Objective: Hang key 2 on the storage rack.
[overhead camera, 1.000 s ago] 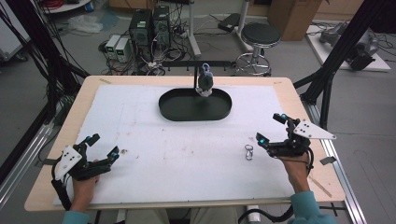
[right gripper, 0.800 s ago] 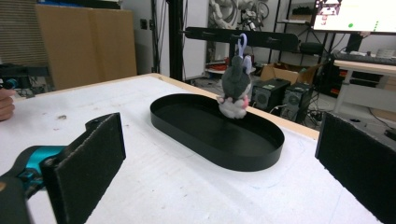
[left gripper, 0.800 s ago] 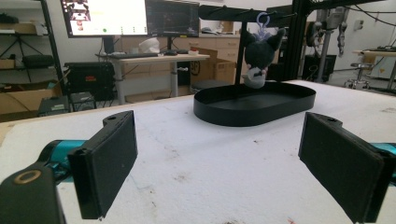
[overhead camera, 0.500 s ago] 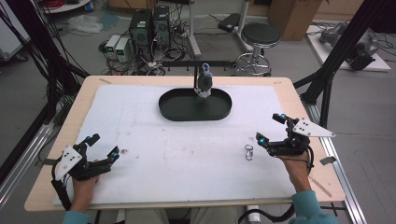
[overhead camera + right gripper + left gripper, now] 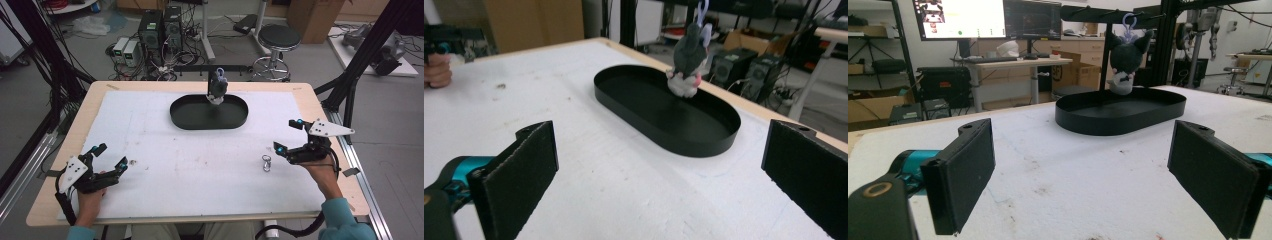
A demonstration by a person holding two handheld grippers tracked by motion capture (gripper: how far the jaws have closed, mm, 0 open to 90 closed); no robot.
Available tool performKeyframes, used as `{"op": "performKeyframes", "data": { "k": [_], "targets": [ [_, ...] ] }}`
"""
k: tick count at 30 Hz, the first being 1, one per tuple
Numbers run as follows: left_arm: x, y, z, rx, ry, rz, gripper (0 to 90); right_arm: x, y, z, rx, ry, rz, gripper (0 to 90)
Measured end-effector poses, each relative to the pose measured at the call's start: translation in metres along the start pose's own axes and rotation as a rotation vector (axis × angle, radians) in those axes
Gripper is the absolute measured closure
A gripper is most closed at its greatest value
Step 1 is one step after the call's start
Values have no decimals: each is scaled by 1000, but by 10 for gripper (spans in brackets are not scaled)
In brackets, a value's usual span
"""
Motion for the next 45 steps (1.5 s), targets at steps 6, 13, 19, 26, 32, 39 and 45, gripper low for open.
{"op": "performKeyframes", "data": {
  "k": [6, 13, 19, 26, 32, 39, 45],
  "targets": [
    [0, 0, 0, 1, 0, 1, 121, 7, -4, -7, 3, -44, 93, 8],
    [0, 0, 0, -3, -1, -1, 121, 18, 0, -11, -28, -78, 225, 8],
    [0, 0, 0, -2, 0, 0, 121, 25, 8, -18, -27, -94, 313, 8],
    [0, 0, 0, -2, 0, 1, 121, 34, 12, -23, -43, -127, 406, 33],
    [0, 0, 0, -4, 1, 1, 121, 40, 16, -26, -49, -158, 480, 46],
    [0, 0, 0, -2, 2, 2, 121, 47, 20, -27, -54, -180, 542, 58],
    [0, 0, 0, -1, 2, 1, 121, 50, 24, -29, -43, -227, 592, 168]
  ]
}}
Point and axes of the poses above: each handheld gripper's, and its own axes: x roughly forward along the jaws, y roughly out of its underside, z roughly to its left, the point moved 1 cm from there along x, roughly forward along the jaws, and after that the axes turned 9 degrees about -y, right-handed, at the moved point
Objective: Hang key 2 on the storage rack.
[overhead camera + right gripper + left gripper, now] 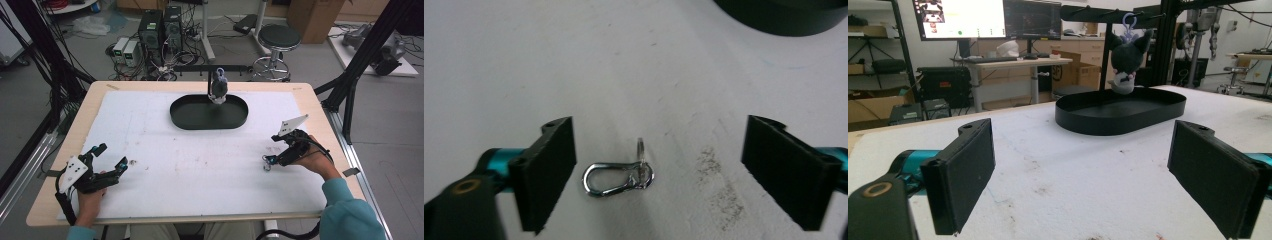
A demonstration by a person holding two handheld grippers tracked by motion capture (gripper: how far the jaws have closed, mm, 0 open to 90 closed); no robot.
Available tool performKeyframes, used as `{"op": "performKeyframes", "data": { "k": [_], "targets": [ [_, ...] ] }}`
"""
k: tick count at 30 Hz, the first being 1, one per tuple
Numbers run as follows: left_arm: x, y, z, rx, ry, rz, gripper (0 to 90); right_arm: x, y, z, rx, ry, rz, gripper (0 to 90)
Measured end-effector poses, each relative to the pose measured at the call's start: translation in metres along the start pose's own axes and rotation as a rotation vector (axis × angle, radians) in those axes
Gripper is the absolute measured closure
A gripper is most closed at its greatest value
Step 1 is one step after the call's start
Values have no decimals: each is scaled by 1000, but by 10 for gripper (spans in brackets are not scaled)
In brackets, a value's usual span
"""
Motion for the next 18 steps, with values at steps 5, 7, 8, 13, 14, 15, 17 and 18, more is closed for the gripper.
{"op": "performKeyframes", "data": {
  "k": [5, 7, 8, 13, 14, 15, 17, 18],
  "targets": [
    [0, 0, 0, 2, 0, 1, 121, 5, 2, -2, -5, -35, 48, 266],
    [0, 0, 0, 0, -1, -1, 121, 6, 2, -2, 1, -40, 65, 288],
    [0, 0, 0, 2, -1, 0, 121, 7, 2, -3, 4, -41, 73, 299],
    [0, 0, 0, 2, 0, 1, 121, 10, 3, -6, 11, -55, 105, 412],
    [0, 0, 0, 1, 0, 1, 121, 10, 4, -6, 13, -57, 108, 423],
    [0, 0, 0, 1, 0, 1, 121, 10, 4, -6, 16, -52, 116, 442],
    [0, 0, 0, 1, -1, 1, 121, 11, 4, -7, 13, -69, 124, 482],
    [0, 0, 0, 1, 0, 2, 121, 11, 5, -7, 11, -69, 128, 506]
  ]
}}
Point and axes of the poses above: each handheld gripper's, and its own axes: x roughly forward along the jaws, y roughly out of its underside, z roughly to its left, the point moved 1 cm from there along x, roughly forward along the jaws, and after that the axes turned 9 degrees about -y, right-handed, at the moved point
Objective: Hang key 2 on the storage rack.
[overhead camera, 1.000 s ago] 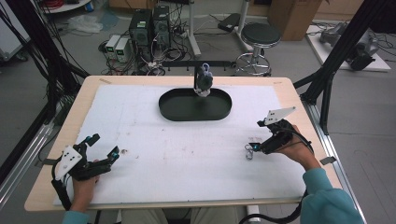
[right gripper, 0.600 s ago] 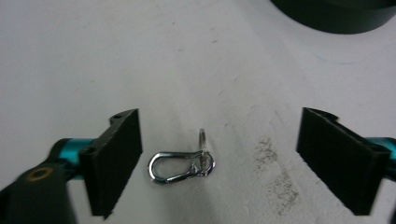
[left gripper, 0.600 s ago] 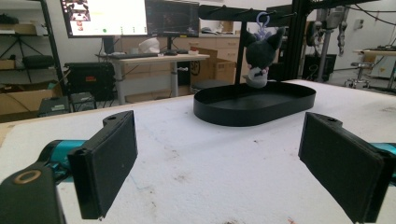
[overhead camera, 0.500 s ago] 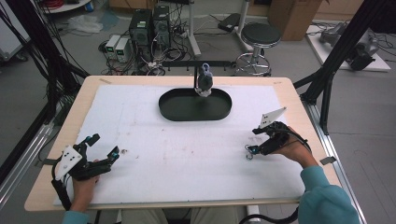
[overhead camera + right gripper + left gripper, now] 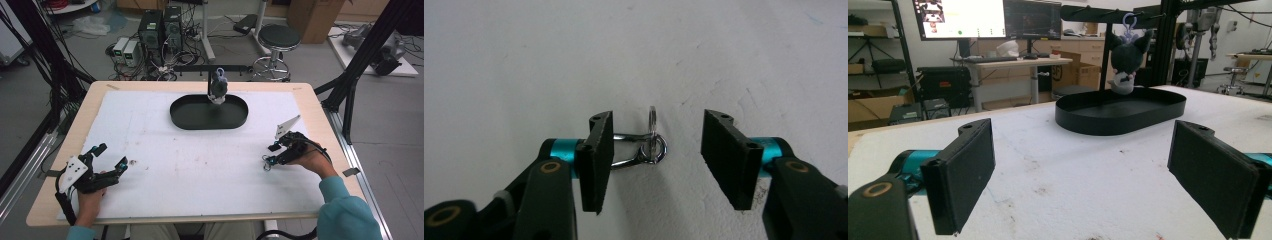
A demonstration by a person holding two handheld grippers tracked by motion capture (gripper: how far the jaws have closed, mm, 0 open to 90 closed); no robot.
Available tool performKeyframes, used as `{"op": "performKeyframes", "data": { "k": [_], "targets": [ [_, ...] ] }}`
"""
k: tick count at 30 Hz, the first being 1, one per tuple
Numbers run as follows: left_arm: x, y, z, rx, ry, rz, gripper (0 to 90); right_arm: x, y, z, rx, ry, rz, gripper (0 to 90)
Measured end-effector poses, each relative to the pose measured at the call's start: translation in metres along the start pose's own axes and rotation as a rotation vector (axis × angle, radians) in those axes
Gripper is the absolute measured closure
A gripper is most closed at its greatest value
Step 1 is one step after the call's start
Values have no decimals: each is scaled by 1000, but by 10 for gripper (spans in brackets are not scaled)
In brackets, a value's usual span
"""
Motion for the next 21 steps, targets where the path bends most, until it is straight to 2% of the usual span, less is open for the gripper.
{"op": "performKeyframes", "data": {
  "k": [7, 14, 21],
  "targets": [
    [0, 0, 0, 1, -2, -1, 121, 3, -1, -1, -15, -4, 29, 631],
    [0, 0, 0, 0, -1, -1, 121, 6, -2, 0, -7, -16, 53, 694],
    [0, 0, 0, 1, -1, -1, 121, 6, -2, 0, -20, -3, 66, 750]
  ]
}}
Point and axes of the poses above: each handheld gripper's, and its own axes: x roughly forward along the jaws, y roughly out of its underside, z roughly to its left, the point moved 1 cm from there along x, roughly forward along the jaws, and after that the axes turned 9 degrees about -y, right-handed, at the moved point
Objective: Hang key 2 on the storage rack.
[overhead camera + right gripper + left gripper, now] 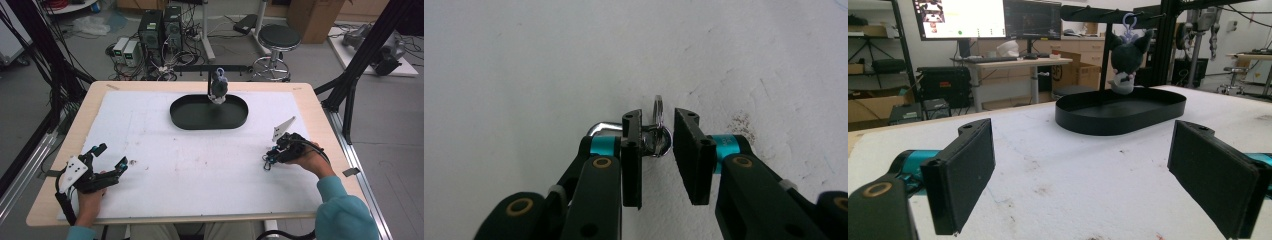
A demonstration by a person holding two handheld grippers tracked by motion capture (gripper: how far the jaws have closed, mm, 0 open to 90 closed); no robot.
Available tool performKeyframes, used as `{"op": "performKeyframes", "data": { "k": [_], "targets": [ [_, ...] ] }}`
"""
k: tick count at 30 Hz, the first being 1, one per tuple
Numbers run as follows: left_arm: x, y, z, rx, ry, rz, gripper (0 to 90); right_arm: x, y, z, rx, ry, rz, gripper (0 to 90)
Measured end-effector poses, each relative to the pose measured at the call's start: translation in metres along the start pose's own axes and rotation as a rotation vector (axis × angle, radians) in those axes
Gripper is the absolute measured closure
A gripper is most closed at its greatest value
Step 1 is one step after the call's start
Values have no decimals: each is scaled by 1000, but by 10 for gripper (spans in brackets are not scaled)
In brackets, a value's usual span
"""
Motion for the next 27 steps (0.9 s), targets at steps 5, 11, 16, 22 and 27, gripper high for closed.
{"op": "performKeyframes", "data": {
  "k": [5, 11, 16, 22, 27],
  "targets": [
    [0, 0, 0, 0, 1, 1, 121, 1, -1, 1, -8, 6, 2, 780],
    [0, 0, 0, -1, 0, 0, 121, 1, -1, 0, -16, -1, 8, 809],
    [0, 0, 0, -1, 1, 1, 121, 1, -2, 0, -13, -2, 4, 828],
    [0, 0, 0, -4, 1, -1, 121, 2, -3, 0, -17, 5, 11, 863],
    [0, 0, 0, -1, 1, 1, 121, 2, -3, 1, -18, 1, 17, 874]
  ]
}}
Point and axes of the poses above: each handheld gripper's, and its own axes: x roughly forward along the jaws, y roughly out of its underside, z roughly to its left, the point moved 1 cm from there along x, roughly forward along the jaws, and after that the axes turned 9 degrees about -y, right-handed, at the moved point
